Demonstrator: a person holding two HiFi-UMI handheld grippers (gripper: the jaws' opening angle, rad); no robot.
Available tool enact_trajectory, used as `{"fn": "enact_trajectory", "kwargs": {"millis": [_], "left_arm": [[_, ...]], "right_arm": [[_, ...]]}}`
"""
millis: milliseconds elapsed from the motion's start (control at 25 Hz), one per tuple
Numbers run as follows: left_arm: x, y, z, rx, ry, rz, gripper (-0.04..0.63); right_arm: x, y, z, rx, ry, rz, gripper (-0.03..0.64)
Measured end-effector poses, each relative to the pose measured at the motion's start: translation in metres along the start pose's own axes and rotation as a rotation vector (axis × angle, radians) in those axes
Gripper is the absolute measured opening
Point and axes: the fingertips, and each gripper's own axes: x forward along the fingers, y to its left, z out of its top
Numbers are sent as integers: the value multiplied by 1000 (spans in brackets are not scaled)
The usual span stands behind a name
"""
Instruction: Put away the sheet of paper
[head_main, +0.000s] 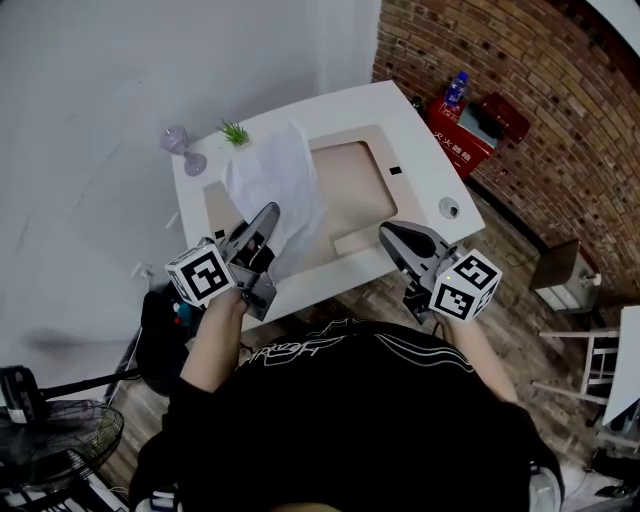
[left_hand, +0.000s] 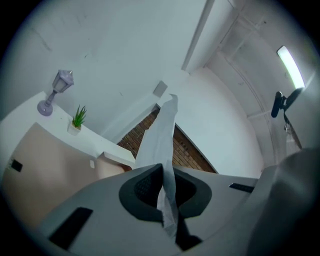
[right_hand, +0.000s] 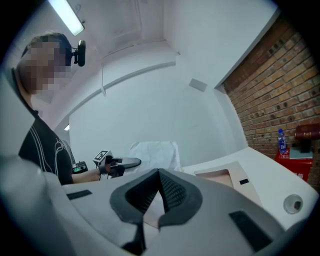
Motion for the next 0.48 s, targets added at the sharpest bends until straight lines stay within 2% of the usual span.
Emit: {"fn": "enact_trajectory", "kwargs": {"millis": [120,240,360,480], "left_arm": [[11,10,-5,-85,8,-52,32],[18,26,-11,-139,17,-53,32],[22,52,-18,-163,37,0,32],[25,85,-30,-155,81,80,32]], "right_arm": [[8,-9,-6,31,-1,3,3],[14,-14,-9,33,7,-3,2],[17,-21,-8,34,2,-11,2],[21,-30,-10,41,3,-16,3]]}}
